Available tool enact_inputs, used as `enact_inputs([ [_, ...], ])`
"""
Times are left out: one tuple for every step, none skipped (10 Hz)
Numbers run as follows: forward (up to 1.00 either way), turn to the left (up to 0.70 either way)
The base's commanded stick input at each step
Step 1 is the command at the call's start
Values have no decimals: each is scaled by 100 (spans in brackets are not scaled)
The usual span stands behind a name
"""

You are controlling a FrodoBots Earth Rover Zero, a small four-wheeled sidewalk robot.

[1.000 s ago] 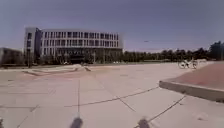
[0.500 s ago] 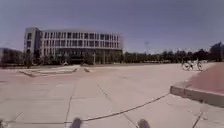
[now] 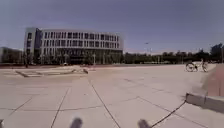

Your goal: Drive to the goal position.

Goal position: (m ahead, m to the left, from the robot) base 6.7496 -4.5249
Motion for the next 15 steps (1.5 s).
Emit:
enact_inputs([
  [100, -40],
  [100, -40],
  [100, -11],
  [100, 0],
  [100, 0],
  [100, 0],
  [100, 0],
  [100, 0],
  [100, 0],
  [100, 0],
  [100, -22],
  [100, -40],
  [100, -40],
  [100, -40],
  [100, -6],
])
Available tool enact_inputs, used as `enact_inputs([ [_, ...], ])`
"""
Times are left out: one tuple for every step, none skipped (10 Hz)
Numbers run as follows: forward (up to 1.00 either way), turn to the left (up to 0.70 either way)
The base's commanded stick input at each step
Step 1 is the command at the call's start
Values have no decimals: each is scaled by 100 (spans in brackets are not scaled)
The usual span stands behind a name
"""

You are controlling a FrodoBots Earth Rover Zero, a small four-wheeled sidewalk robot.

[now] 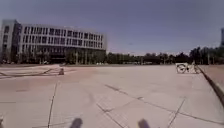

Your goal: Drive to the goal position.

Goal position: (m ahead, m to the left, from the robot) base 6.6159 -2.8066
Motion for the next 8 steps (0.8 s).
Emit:
enact_inputs([
  [100, 0],
  [100, 0],
  [100, -4],
  [100, -40],
  [100, -40],
  [100, -40],
  [100, -40],
  [100, -4],
])
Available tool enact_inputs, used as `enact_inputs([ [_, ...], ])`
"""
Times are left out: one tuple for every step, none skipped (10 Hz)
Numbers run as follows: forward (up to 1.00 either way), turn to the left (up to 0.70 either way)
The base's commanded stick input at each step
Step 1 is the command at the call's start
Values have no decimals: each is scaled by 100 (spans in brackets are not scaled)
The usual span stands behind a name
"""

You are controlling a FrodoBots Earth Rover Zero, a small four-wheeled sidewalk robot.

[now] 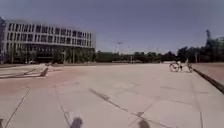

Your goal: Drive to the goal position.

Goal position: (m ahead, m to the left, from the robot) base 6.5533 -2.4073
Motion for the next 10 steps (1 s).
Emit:
enact_inputs([
  [100, 0],
  [100, 0],
  [100, 0],
  [100, 0],
  [100, 0],
  [100, 0],
  [100, 0],
  [100, 0],
  [100, 0],
  [100, 0],
])
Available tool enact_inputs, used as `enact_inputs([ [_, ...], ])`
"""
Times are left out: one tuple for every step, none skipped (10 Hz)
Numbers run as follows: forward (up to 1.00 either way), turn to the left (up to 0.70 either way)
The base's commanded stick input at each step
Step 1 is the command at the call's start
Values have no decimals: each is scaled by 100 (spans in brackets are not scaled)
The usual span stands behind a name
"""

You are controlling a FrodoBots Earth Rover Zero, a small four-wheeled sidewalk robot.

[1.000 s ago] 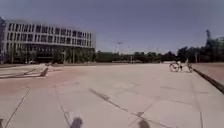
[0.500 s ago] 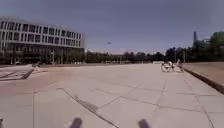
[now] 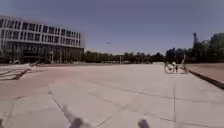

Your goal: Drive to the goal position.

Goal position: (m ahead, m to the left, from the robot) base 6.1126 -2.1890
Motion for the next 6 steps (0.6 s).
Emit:
enact_inputs([
  [100, 0],
  [100, 0],
  [100, 0],
  [100, 0],
  [100, 0],
  [100, 0],
])
